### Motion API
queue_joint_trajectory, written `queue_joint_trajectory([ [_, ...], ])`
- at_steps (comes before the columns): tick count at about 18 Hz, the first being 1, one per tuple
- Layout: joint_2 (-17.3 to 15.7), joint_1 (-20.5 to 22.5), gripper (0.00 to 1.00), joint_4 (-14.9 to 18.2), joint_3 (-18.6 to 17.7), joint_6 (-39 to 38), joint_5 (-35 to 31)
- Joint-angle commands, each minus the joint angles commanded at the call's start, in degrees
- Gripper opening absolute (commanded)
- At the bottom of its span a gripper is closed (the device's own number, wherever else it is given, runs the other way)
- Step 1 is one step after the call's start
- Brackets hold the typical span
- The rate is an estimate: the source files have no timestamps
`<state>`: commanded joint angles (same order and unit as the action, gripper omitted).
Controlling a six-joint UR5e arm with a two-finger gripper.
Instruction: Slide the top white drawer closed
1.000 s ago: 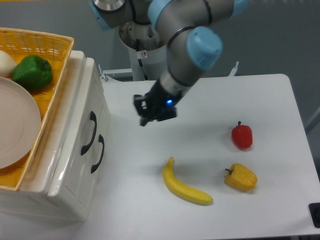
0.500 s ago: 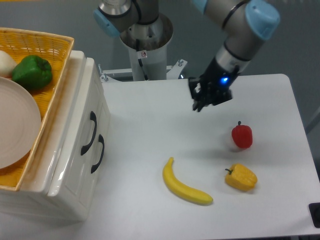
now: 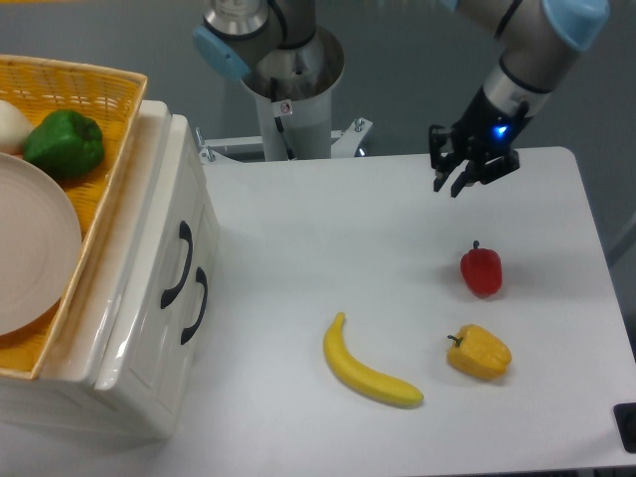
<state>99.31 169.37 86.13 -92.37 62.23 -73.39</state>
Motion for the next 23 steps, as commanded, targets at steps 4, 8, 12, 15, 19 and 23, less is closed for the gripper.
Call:
queue_joint_trajectory([
  [4, 0.88, 0.26, 0.53, -1.14, 0.00, 0.87, -3.68],
  [8, 1.76, 0.26, 0.71, -3.08, -0.26, 2.89, -6.15],
  [12, 2.37, 0.53, 1.00, -4.92, -0.18, 3.69, -7.12],
  [15, 2.72, 1.14, 1.00, -7.11, -0.18, 3.87, -7.12],
  [19, 4.30, 0.62, 1.00, -11.77, 0.00, 3.87, -9.14],
  [23, 5.80, -0.17, 1.00, -12.57, 1.58, 6.66, -13.79],
])
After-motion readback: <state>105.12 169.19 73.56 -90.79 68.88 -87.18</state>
